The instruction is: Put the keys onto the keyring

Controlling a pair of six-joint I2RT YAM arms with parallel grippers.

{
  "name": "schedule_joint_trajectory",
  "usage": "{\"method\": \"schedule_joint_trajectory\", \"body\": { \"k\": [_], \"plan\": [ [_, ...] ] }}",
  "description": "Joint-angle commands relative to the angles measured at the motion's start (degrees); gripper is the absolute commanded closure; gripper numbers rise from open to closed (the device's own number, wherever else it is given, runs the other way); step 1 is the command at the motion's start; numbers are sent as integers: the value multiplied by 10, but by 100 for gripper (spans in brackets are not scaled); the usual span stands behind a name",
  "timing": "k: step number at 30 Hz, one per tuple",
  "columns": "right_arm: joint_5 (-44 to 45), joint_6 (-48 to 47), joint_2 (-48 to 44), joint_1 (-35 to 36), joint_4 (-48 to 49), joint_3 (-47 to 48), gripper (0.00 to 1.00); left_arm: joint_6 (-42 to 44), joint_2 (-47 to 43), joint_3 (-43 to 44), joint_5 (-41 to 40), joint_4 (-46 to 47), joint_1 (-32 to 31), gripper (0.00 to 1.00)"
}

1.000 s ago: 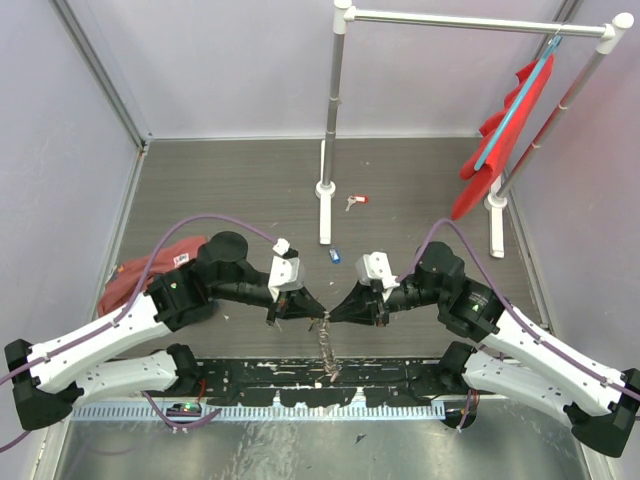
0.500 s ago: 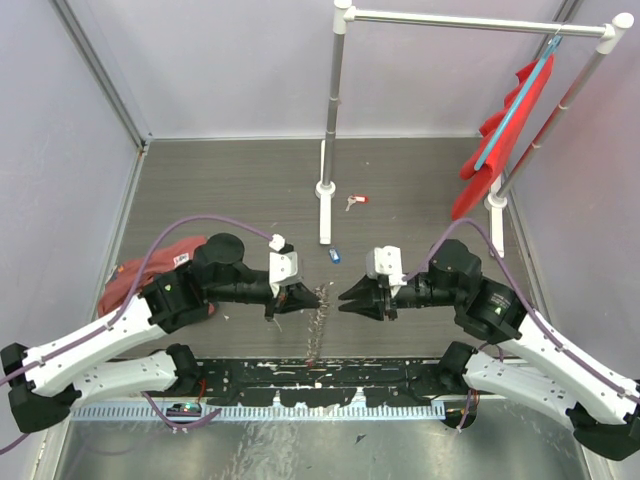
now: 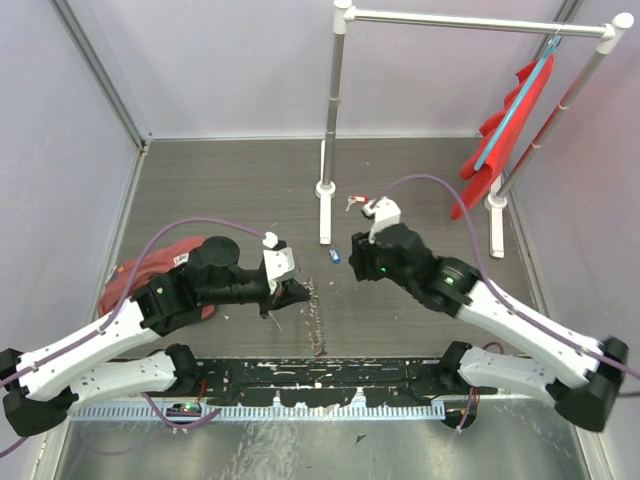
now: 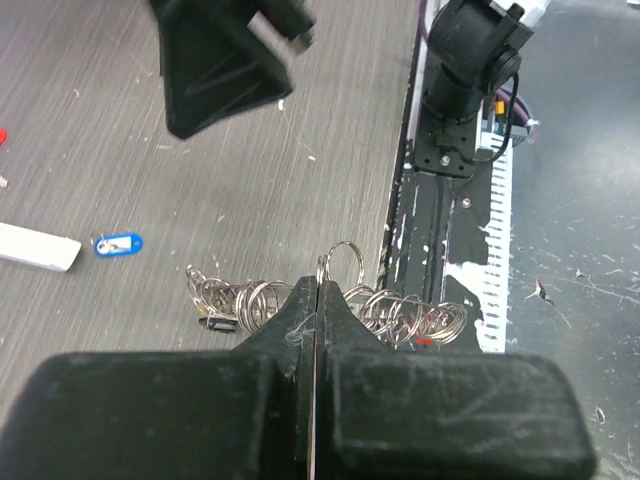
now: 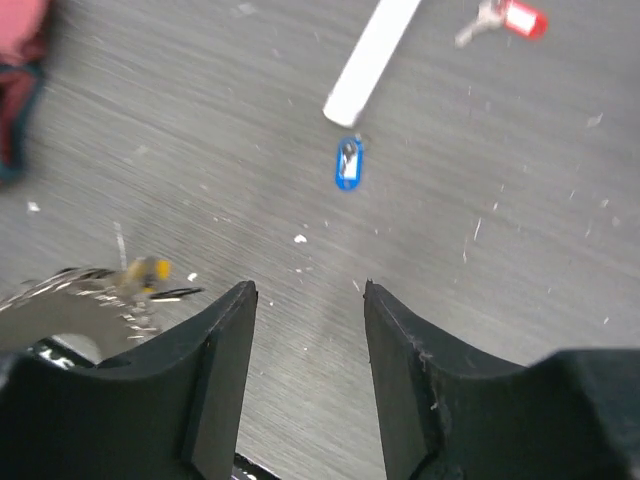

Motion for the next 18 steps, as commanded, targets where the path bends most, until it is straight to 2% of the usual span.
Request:
{"method": "schedule_joint_trajectory", "body": {
  "k": [1, 6, 13, 18],
  "plan": [
    [17, 86, 100, -16, -30, 34, 47, 6, -19, 9, -26, -32, -1, 100],
    [-128, 108, 153, -80, 32, 19, 46, 21, -45, 0, -32, -34, -1, 100],
    [-182, 58, 52, -89, 122, -39, 42, 32, -69, -6, -22, -22, -1, 100],
    [-270, -1, -13, -89, 185, -68, 43, 36, -91, -19, 4, 17, -1, 100]
  ]
}}
